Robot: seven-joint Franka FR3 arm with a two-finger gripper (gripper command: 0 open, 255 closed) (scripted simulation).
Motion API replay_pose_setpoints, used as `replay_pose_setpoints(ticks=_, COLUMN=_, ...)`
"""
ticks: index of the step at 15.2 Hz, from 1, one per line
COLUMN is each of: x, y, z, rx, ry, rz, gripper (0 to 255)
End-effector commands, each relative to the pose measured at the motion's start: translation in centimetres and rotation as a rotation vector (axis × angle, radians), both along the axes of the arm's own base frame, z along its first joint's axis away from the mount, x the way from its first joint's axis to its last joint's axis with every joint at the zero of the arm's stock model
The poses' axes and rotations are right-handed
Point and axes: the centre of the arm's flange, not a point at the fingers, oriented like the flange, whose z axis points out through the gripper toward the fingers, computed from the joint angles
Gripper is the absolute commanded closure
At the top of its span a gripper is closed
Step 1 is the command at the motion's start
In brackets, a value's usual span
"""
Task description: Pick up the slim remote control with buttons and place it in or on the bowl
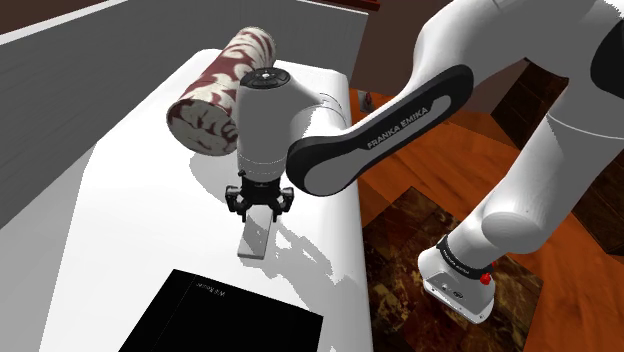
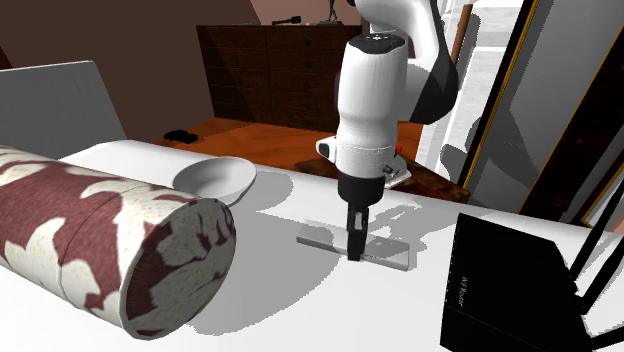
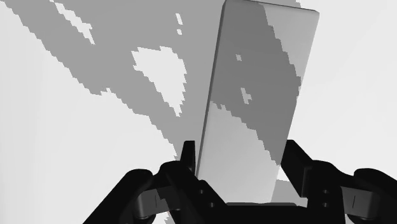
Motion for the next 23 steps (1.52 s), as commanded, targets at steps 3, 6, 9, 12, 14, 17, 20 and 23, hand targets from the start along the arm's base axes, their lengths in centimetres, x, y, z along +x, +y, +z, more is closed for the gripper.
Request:
replay_pose_setpoints(ticks=3, x=0.1, y=0.0, z=2.1, rx=0.000, ry=0.000, rz=0.000, gripper=255)
replay_pose_setpoints(ticks=6, x=0.1, y=0.0, z=3.6, rx=0.000, ry=0.000, rz=0.000, gripper=255)
replay_pose_setpoints(ticks=9, x=0.1, y=0.0, z=5.2, rx=0.000, ry=0.000, rz=0.000, gripper=255)
replay_pose_setpoints(ticks=12, x=0.1, y=0.0, z=6.8, rx=0.000, ry=0.000, rz=0.000, gripper=255)
replay_pose_setpoints(ticks=14, x=0.1, y=0.0, z=7.9, rx=0.000, ry=0.000, rz=0.000, gripper=255)
replay_pose_setpoints(ticks=17, x=0.1, y=0.0, z=9.5, rx=0.000, ry=0.000, rz=0.000, gripper=255)
replay_pose_setpoints(ticks=20, x=0.1, y=0.0, z=11.0, rx=0.000, ry=0.000, rz=0.000, gripper=255)
replay_pose_setpoints(ticks=23, x=0.1, y=0.0, z=12.6, rx=0.000, ry=0.000, rz=0.000, gripper=255)
